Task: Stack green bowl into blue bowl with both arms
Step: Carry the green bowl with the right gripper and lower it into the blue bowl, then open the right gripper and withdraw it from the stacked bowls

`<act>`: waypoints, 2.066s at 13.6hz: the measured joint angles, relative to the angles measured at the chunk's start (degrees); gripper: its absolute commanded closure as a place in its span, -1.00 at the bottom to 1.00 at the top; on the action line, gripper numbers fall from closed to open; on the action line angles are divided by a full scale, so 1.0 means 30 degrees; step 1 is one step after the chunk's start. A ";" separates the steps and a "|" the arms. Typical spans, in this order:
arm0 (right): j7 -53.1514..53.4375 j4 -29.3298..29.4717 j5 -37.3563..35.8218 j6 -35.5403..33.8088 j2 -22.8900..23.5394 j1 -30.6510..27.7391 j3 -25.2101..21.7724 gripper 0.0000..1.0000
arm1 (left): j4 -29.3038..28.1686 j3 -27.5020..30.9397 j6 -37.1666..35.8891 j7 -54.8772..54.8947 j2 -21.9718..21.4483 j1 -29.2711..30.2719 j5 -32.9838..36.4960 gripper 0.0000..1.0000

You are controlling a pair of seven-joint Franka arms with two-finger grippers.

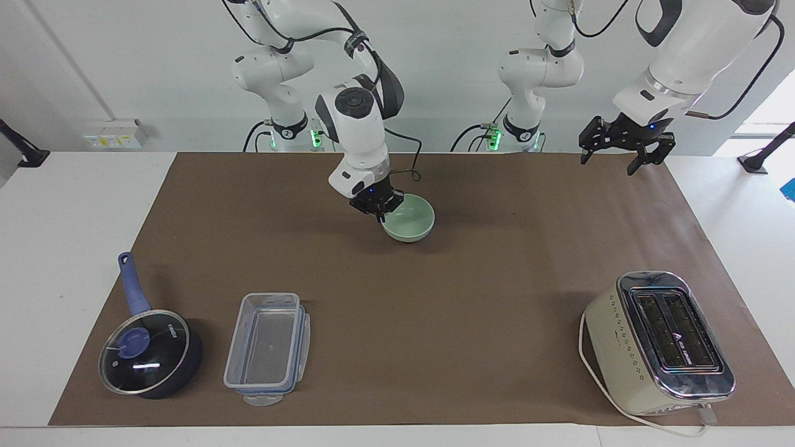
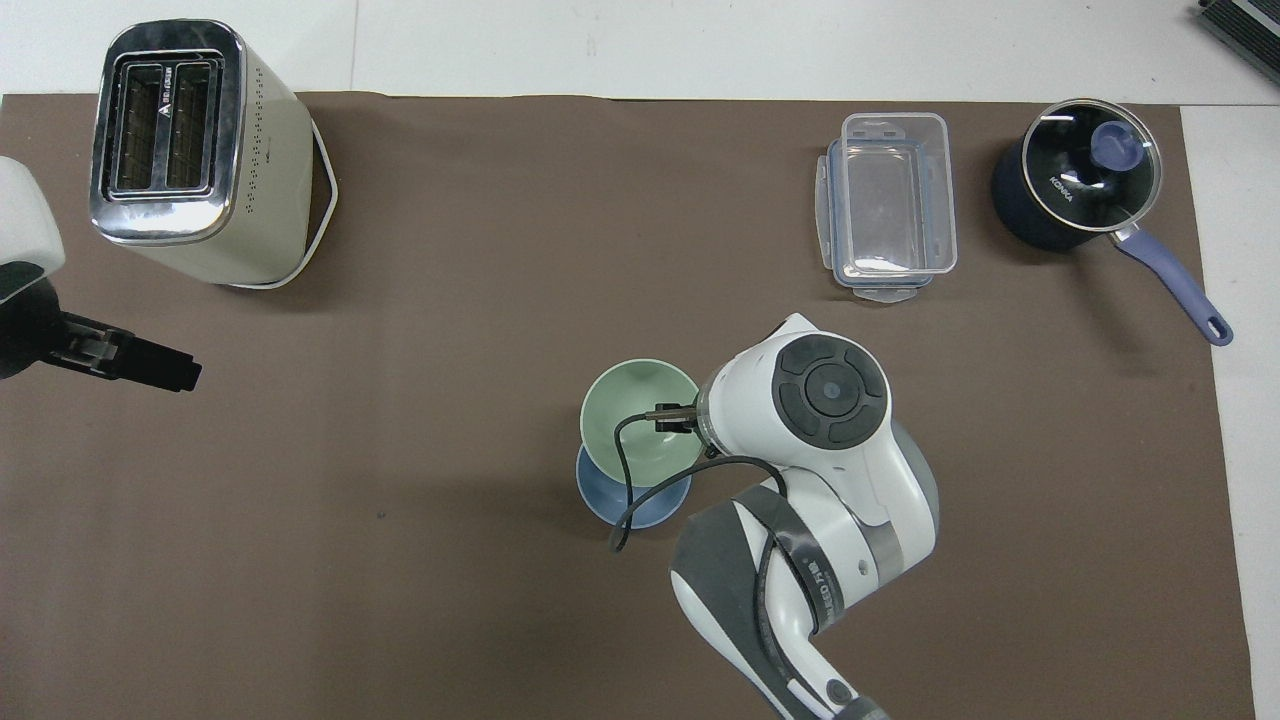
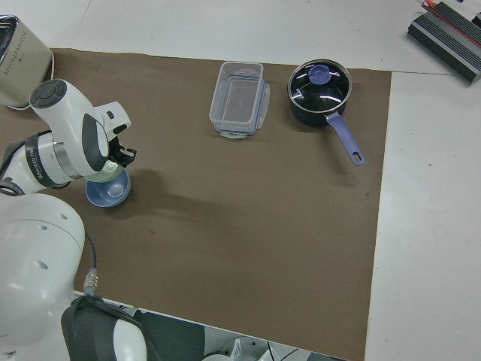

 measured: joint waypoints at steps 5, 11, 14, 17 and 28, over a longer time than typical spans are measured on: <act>0.0386 -0.0635 0.0116 -0.0023 -0.0039 0.0465 0.0009 1.00 | 0.0000 -0.0001 0.0000 0.0005 0.0000 0.0000 0.0000 -1.00; 0.0595 -0.1336 0.0139 0.0353 -0.0053 0.0759 0.0010 1.00 | 0.0000 -0.0011 0.0004 0.0020 0.0000 0.0000 0.0000 -1.00; 0.0630 -0.1953 0.0168 0.1021 -0.0047 0.0977 0.0011 1.00 | 0.0000 -0.0020 0.0005 0.0024 0.0000 0.0000 0.0000 -1.00; 0.0643 -0.2086 0.0191 0.1041 -0.0030 0.0982 0.0010 0.76 | 0.0000 -0.0021 0.0005 0.0037 0.0000 0.0000 0.0000 -1.00; 0.0735 -0.0753 0.0140 0.1077 -0.1025 0.0062 -0.0361 -1.00 | 0.0000 -0.0021 0.0005 0.0041 0.0000 0.0000 0.0000 -1.00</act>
